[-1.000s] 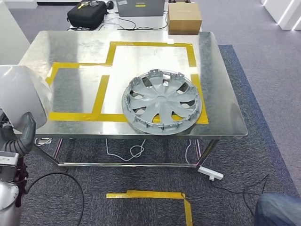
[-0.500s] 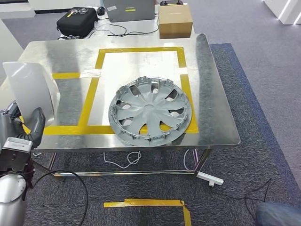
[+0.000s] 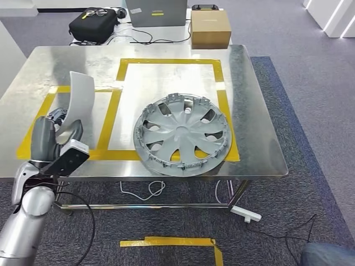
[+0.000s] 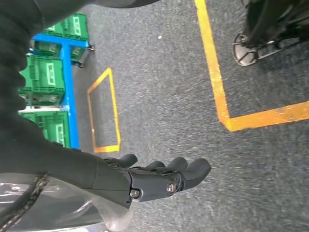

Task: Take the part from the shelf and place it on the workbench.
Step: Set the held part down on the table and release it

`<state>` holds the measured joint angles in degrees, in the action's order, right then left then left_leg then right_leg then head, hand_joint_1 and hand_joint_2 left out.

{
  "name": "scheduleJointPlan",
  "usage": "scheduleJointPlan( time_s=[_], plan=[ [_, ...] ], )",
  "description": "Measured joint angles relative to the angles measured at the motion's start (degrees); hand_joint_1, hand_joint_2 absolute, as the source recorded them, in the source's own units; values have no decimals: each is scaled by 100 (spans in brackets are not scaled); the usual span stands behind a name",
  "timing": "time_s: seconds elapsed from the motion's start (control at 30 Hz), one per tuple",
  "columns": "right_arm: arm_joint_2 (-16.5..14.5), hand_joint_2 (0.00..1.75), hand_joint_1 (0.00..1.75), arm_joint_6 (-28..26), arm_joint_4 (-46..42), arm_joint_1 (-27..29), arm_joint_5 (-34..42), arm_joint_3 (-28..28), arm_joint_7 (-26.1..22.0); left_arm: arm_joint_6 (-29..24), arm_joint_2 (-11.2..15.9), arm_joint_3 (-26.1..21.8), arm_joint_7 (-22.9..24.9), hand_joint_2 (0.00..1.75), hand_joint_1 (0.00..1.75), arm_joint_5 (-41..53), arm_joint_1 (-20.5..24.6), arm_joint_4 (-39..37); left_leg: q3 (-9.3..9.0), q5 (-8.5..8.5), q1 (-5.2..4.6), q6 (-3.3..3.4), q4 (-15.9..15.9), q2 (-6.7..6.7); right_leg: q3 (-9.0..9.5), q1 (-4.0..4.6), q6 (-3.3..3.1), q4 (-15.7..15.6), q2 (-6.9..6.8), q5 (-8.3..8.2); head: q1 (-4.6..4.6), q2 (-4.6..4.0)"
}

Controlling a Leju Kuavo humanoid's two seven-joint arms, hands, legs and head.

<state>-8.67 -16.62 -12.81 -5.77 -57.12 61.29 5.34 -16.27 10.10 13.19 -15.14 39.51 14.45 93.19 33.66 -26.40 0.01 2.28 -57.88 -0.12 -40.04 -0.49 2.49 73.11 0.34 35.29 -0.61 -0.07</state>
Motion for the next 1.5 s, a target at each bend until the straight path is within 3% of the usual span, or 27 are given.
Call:
scheduleJointPlan(
  time_s=[0.1, 0.17, 0.27, 0.33, 0.43, 0.47, 0.5, 0.53, 0.6, 0.63, 0.7, 0.8, 0.87, 0.93, 0.97, 1.0, 1.03, 1.1, 1.13, 1.2, 1.3, 1.37, 1.47, 1.5],
  plan=[
    [14, 175, 0, 17, 1, -3, -36, 0, 6, -84, 116, 129, 135, 175, 175, 495, 91, -199, -8, -42, 19, -70, -40, -2, 481, -34, 31, -1041, -12, -548, 7, 0],
    [15, 175, 0, 26, 2, -8, -49, -1, -5, -148, 202, 171, 195, 175, 175, 717, 152, -323, 8, -59, 6, -140, -79, -4, 692, -30, -21, -1441, 3, -651, 6, 0],
    [16, 175, 0, 30, 2, 2, -57, 0, -14, -173, 299, 220, 231, 175, 175, 821, 197, -454, 11, -60, 10, -218, -84, -4, 708, -22, -138, -1461, 19, -658, 8, 0],
    [18, 175, 0, 33, 2, 2, -64, 0, -6, -178, 347, 248, 292, 175, 175, 960, 228, -534, 95, -221, 24, -280, -299, -2, 716, -41, -202, -1475, 15, -674, -6, 0],
    [19, 175, 0, 56, 2, -5, -82, 0, -3, -251, 386, 305, 457, 175, 175, 1414, 354, -825, 568, -728, 37, -339, -1370, -1, 719, -44, -242, -1478, 5, -672, -21, 0],
    [19, 175, 0, 66, 2, -5, -94, -1, -3, -300, 386, 336, 515, 175, 175, 1609, 405, -995, 695, -799, 38, -341, -1650, 0, 721, -43, -244, -1477, 3, -671, -20, 0],
    [19, 175, 0, 75, 2, -5, -109, -2, -2, -356, 380, 373, 563, 175, 175, 1802, 458, -1185, 730, -753, 38, -333, -1719, 0, 724, -43, -245, -1477, 4, -670, -22, 0],
    [19, 175, 0, 82, 2, -6, -123, -4, -2, -417, 364, 419, 600, 175, 175, 1981, 520, -1379, 657, -599, 38, -317, -1548, 0, 731, -42, -244, -1476, 7, -669, -21, 0],
    [19, 175, 0, 94, 2, -14, -148, -19, -1, -541, 308, 534, 657, 175, 175, 2307, 661, -1746, 310, -202, 31, -266, -788, -2, 745, -35, -232, -1475, 10, -663, -19, 0],
    [17, 175, 0, 100, 2, -20, -155, -28, -2, -591, 267, 605, 687, 175, 175, 2446, 735, -1915, 155, -87, 21, -242, -435, -6, 738, -26, -215, -1472, 12, -661, -18, 0],
    [15, 175, 0, 108, 2, -29, -165, -42, -10, -640, 172, 748, 761, 175, 175, 2650, 837, -2194, 37, -63, -4, -210, -133, -12, 708, -15, -161, -1477, 12, -671, -14, 0],
    [16, 175, 0, 110, 2, -27, -179, -47, -10, -580, -20, 951, 913, 175, 175, 2794, 939, -2568, 31, -37, 11, -126, -65, -11, 659, -21, -59, -1455, 7, -636, -10, 0],
    [17, 175, 0, 111, 2, -28, -190, -48, 2, -493, -172, 1070, 1026, 175, 175, 2822, 1049, -2833, 18, -12, 34, -59, -24, -6, 445, -20, -8, -1047, 4, -403, 6, 0],
    [17, 175, 0, 120, 2, -23, -206, -49, 3, -439, -317, 1170, 1148, 175, 175, 2850, 1156, -3125, 28, -12, 22, -29, -26, -5, 57, -18, 21, -267, 3, -75, 15, 0],
    [17, 175, 0, 128, 2, -17, -220, -50, 2, -432, -397, 1212, 1210, 175, 175, 2865, 1199, -3283, 29, -13, 14, -23, -28, -6, -108, -18, 28, 38, 3, 6, 15, 0],
    [17, 175, 0, 134, 2, -12, -236, -52, 6, -435, -478, 1245, 1260, 175, 175, 2877, 1242, -3439, 27, -15, 5, -19, -29, -10, -178, -17, 27, 140, 3, -26, 15, 0],
    [17, 175, 0, 139, 2, -11, -252, -56, 11, -445, -566, 1274, 1308, 175, 175, 2886, 1293, -3598, 22, -17, -3, -17, -31, -14, -129, -15, 17, 0, 3, -172, 17, 0],
    [18, 175, 0, 145, 2, -17, -278, -72, 23, -480, -721, 1303, 1383, 175, 175, 2888, 1424, -3888, 8, -27, -14, -21, -36, -22, 229, -8, -27, -786, 0, -586, 16, 0],
    [19, 175, 0, 149, 2, -23, -290, -79, 23, -508, -790, 1310, 1421, 175, 175, 2885, 1511, -4032, 13, -33, -28, -30, -47, -23, 421, -1, -52, -1166, -2, -717, 15, 0],
    [21, 175, 0, 157, 3, -28, -321, -92, 5, -563, -911, 1315, 1493, 175, 175, 2840, 1689, -4330, 35, -31, -46, -64, -59, -25, 607, 14, -90, -1515, -1, -778, 9, 0],
    [21, 175, 0, 161, 3, -17, -383, -120, -3, -674, -1106, 1237, 1525, 175, 175, 2500, 1964, -4803, 59, -64, -43, -139, -96, -26, 630, 0, -157, -1549, -6, -802, 5, 0],
    [21, 175, 0, 160, 2, -21, -413, -132, 15, -737, -1204, 1113, 1505, 175, 175, 2231, 2174, -5072, 205, -292, -26, -207, -447, -20, 644, -26, -213, -1572, -22, -819, -1, 0],
    [21, 175, 0, 161, 2, -24, -439, -135, -2, -753, -1294, 981, 1493, 175, 175, 2096, 2378, -5391, 694, -779, 17, -277, -1560, -12, 647, -28, -236, -1569, -28, -815, -1, 0],
    [21, 175, 0, 161, 2, -21, -443, -136, -8, -753, -1317, 958, 1492, 175, 175, 2090, 2404, -5465, 775, -791, 28, -286, -1732, -11, 651, -30, -235, -1567, -27, -813, -2, 0]
  ],
)
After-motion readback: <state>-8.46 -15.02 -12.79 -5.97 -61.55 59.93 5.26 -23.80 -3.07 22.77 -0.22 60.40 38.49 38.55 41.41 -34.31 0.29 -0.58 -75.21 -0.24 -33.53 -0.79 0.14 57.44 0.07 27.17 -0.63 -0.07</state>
